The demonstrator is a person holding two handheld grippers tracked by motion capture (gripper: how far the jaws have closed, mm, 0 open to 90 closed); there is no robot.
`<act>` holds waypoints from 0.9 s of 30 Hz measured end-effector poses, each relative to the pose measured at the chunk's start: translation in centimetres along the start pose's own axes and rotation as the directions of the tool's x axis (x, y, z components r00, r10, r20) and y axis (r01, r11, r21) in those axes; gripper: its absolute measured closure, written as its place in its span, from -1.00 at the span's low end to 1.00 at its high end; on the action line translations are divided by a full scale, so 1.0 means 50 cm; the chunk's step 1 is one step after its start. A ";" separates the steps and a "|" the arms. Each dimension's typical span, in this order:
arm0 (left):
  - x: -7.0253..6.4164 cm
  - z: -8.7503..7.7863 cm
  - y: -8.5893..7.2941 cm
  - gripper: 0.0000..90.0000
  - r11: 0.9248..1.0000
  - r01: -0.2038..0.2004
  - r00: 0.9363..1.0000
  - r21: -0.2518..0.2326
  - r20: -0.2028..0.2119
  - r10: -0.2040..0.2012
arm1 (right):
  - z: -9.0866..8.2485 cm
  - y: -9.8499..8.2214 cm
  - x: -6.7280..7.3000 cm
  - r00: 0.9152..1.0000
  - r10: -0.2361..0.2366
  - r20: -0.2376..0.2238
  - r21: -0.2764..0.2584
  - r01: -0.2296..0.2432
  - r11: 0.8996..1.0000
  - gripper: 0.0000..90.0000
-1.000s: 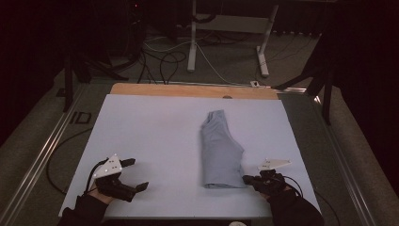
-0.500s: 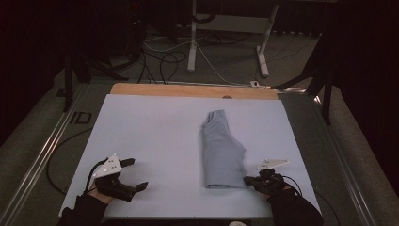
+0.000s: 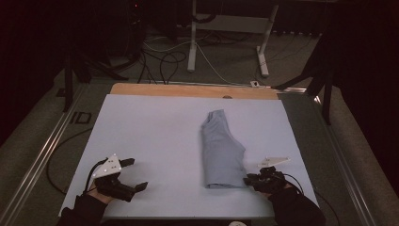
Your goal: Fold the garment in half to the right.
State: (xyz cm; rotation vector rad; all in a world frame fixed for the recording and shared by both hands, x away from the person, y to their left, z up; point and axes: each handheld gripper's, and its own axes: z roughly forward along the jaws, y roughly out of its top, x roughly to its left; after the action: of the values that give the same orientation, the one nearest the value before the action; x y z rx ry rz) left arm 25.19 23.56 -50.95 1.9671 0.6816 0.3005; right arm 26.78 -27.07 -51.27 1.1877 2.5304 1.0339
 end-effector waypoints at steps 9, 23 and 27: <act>0.000 0.001 0.001 -0.99 1.000 -0.007 1.000 0.001 0.004 0.007 | -0.022 0.119 0.062 0.978 -0.193 -0.079 -0.108 0.184 0.977 0.58; 0.005 -0.006 -0.001 -0.99 1.000 -0.003 1.000 -0.008 -0.001 0.003 | 0.094 0.191 0.093 0.925 -0.332 -0.185 -0.087 0.322 0.943 1.00; 0.007 -0.006 -0.002 -0.99 1.000 0.006 1.000 -0.013 -0.002 -0.006 | 0.109 0.174 0.082 0.919 -0.333 -0.211 -0.071 0.326 0.943 1.00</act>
State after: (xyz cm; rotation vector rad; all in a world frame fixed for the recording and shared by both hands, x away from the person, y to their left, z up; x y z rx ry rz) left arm 25.29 24.04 -50.92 1.9522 0.6849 0.3027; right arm 31.63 -17.39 -49.14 0.6299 2.7364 1.1688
